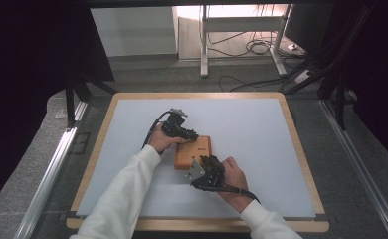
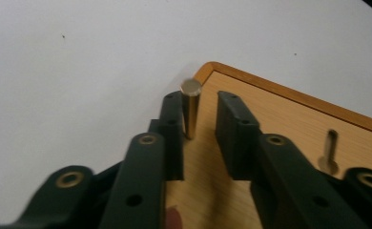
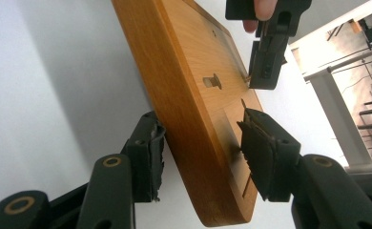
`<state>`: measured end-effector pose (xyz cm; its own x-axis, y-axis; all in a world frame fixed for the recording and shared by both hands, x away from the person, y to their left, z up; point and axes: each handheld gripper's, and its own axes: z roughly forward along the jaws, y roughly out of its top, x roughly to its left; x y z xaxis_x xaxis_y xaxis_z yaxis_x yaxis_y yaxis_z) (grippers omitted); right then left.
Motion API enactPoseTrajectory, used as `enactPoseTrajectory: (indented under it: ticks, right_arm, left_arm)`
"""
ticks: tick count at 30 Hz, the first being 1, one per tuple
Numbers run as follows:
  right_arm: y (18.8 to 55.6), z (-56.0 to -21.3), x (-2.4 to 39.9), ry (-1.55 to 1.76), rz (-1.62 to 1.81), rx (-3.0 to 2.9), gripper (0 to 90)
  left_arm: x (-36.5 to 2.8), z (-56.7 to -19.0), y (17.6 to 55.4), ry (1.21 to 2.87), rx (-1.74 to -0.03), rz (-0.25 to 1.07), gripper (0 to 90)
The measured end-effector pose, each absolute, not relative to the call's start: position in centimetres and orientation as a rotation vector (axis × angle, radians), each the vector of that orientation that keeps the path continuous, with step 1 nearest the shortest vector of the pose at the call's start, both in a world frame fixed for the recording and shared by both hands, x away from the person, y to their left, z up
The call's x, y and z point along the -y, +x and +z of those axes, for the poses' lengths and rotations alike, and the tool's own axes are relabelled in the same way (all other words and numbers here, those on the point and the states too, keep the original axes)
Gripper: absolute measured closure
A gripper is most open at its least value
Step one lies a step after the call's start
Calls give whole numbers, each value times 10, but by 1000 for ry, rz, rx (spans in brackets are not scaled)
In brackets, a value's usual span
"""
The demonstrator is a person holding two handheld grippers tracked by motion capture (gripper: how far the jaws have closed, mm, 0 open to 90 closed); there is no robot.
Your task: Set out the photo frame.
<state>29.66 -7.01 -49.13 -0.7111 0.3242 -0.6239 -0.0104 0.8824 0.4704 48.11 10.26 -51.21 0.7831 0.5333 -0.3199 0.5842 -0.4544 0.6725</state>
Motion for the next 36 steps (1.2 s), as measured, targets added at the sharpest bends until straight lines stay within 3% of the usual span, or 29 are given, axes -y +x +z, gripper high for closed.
enactPoseTrajectory:
  ticks: [9, 16, 26, 36]
  right_arm:
    - [298, -488, 68, 208, 566, -2291, 548]
    - [300, -481, 68, 202, 566, -2290, 581]
    - [305, -472, 69, 188, 534, -2305, 600]
    - [312, -462, 74, 203, 539, -2330, 609]
  left_arm:
    - [-108, -512, 481, 2135, -829, -100, 674]
    - [-117, -508, 478, 2104, -847, -67, 507]
    - [-134, -503, 472, 2037, -855, -45, 440]
    - [-168, -482, 446, 1942, -852, 74, 414]
